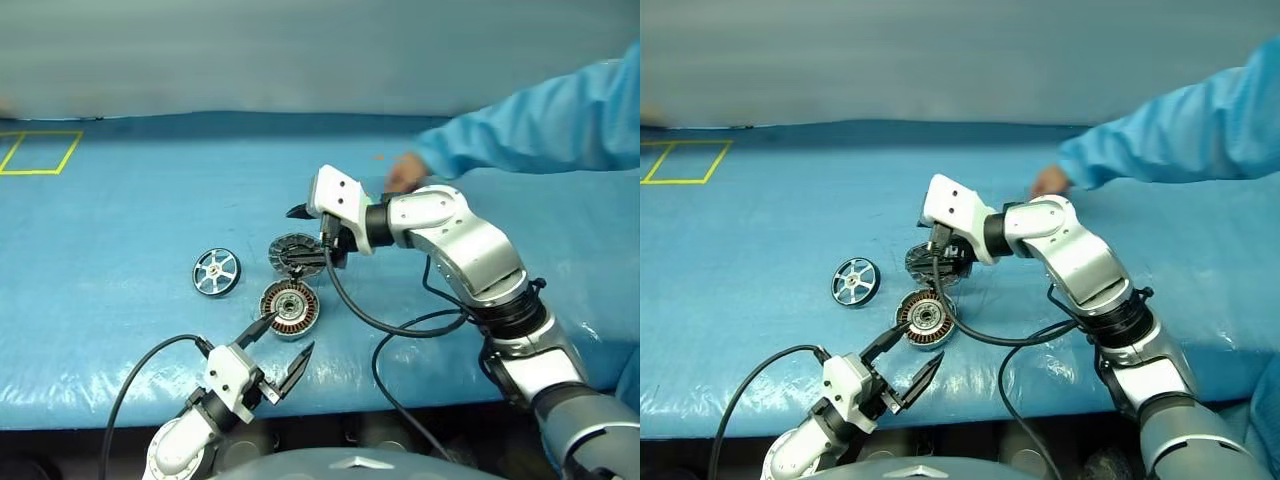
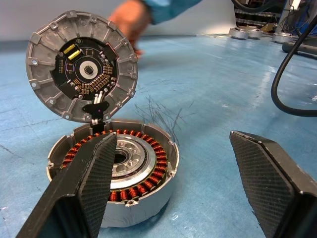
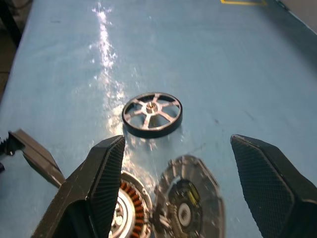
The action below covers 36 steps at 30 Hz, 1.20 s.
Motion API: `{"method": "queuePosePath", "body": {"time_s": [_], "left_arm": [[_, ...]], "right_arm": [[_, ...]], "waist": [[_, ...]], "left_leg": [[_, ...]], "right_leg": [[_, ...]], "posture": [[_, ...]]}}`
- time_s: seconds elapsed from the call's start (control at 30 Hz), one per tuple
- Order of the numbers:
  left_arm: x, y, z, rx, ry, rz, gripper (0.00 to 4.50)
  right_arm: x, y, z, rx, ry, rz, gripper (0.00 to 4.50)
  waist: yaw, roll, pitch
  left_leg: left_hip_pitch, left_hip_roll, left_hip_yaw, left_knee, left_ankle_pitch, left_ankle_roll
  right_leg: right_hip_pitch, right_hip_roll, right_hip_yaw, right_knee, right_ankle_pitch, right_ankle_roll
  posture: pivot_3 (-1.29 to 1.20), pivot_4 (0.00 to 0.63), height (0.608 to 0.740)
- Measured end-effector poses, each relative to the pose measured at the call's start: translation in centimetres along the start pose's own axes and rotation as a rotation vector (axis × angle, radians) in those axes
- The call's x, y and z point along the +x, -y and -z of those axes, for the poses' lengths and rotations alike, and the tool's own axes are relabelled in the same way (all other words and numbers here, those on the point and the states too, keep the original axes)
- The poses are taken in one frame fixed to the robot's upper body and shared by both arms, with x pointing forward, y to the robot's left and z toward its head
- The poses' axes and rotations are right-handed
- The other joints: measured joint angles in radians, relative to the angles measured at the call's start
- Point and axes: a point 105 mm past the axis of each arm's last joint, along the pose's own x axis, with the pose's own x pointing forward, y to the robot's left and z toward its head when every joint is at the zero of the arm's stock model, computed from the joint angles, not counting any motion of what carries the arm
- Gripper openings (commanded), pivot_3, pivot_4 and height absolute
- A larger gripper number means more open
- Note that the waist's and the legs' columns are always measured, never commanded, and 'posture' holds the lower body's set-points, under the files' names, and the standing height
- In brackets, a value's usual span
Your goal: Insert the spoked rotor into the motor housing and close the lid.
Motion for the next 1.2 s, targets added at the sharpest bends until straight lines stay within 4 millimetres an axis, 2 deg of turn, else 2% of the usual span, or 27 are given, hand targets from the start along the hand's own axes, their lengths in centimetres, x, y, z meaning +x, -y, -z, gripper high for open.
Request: {"method": "queuePosePath", "body": {"time_s": [0.17, 0.33, 0.47, 0.53, 0.7, 0.77, 0.83, 0.9, 1.0, 1.2], "left_arm": [[0.1, -0.2, -0.1, 0.001, 0.01, -0.02, 3.9], [-0.1, -0.5, -0.2, 0.014, 0.012, -0.06, 3.9], [-0.7, -1.6, -0.6, 0.029, 0.035, -0.145, 3.9], [-1.1, -2.4, -0.8, 0.046, 0.043, -0.185, 3.9], [-2.1, -4.5, -2.1, 0.089, 0.056, -0.208, 3.9], [-3.5, -9.1, -3.4, 0.169, 0.01, -0.231, 3.9], [-4.0, -11.3, -5.1, 0.184, 0.042, -0.271, 3.9], [-3.3, -11.5, -5.8, 0.145, 0.085, -0.244, 3.9], [-2.9, -11.5, -5.4, 0.083, 0.054, -0.182, 3.9], [-2.5, -11.9, -4.1, 0.021, -0.094, -0.052, 3.9]], "right_arm": [[2.4, -0.8, -0.8, -0.034, 0.014, -0.05, 3.58], [3.1, -1.1, -0.5, -0.049, 0.01, -0.075, 3.58], [2.5, -1.0, -0.4, -0.043, 0.021, -0.079, 3.58], [1.5, -0.8, -0.1, -0.015, 0.045, -0.066, 3.58], [-1.9, -0.9, 3.0, 0.107, 0.079, 0.011, 3.58], [-3.1, -2.9, 4.6, 0.151, 0.113, -0.005, 3.58], [-3.8, -4.4, 5.4, 0.242, 0.177, -0.011, 3.58], [-4.3, -5.9, 6.1, 0.319, 0.233, -0.018, 3.58], [-4.6, -7.2, 7.1, 0.401, 0.289, 0.006, 3.58], [-3.5, -7.1, 7.8, 0.365, 0.308, 0.058, 3.58]], "waist": [[-0.002, 0.0, 0.0], [0.0, 0.0, 0.0], [-0.001, 0.0, 0.0], [0.002, 0.0, 0.0], [0.009, -0.001, -0.001], [0.015, -0.002, -0.001], [0.01, 0.0, 0.0], [0.008, -0.001, 0.0], [0.003, -0.004, 0.0], [0.005, -0.004, 0.0]], "left_leg": [[0.0, 0.0, 0.0, 0.0, 0.0, 0.0], [0.0, -0.001, 0.0, 0.0, 0.0, 0.0], [0.0, 0.0, -0.001, 0.0, 0.0, 0.0], [0.0, 0.0, -0.001, 0.0, 0.0, 0.0], [0.0, -0.001, 0.0, 0.0, -0.001, 0.001], [0.0, 0.002, -0.007, -0.001, 0.001, -0.003], [0.0, 0.002, -0.006, -0.001, 0.002, -0.003], [0.0, 0.0, -0.004, -0.001, 0.001, -0.003], [0.001, 0.0, -0.002, 0.0, 0.001, -0.002], [0.005, 0.003, -0.002, 0.001, 0.003, -0.005]], "right_leg": [[0.0, 0.0, 0.0, 0.0, 0.0, 0.0], [0.0, 0.0, -0.001, -0.001, 0.0, 0.0], [0.0, 0.0, -0.001, -0.001, 0.0, 0.0], [0.0, -0.001, -0.002, -0.001, 0.0, 0.0], [0.001, -0.002, -0.001, -0.001, 0.0, 0.0], [0.001, 0.001, -0.008, -0.001, -0.003, -0.003], [0.004, 0.001, -0.006, 0.0, -0.002, -0.003], [0.005, 0.001, -0.003, 0.0, -0.001, -0.001], [0.004, 0.002, -0.001, -0.001, -0.001, 0.002], [0.003, 0.005, 0.0, 0.0, -0.002, 0.005]], "posture": [[0.0, 0.15, 0.74], [0.0, 0.15, 0.74], [0.0, 0.15, 0.74], [0.0, 0.15, 0.74], [0.0, 0.15, 0.74], [0.0, 0.15, 0.74], [0.0, 0.15, 0.74], [0.0, 0.15, 0.74], [0.0, 0.15, 0.74], [0.0, 0.15, 0.74]]}}
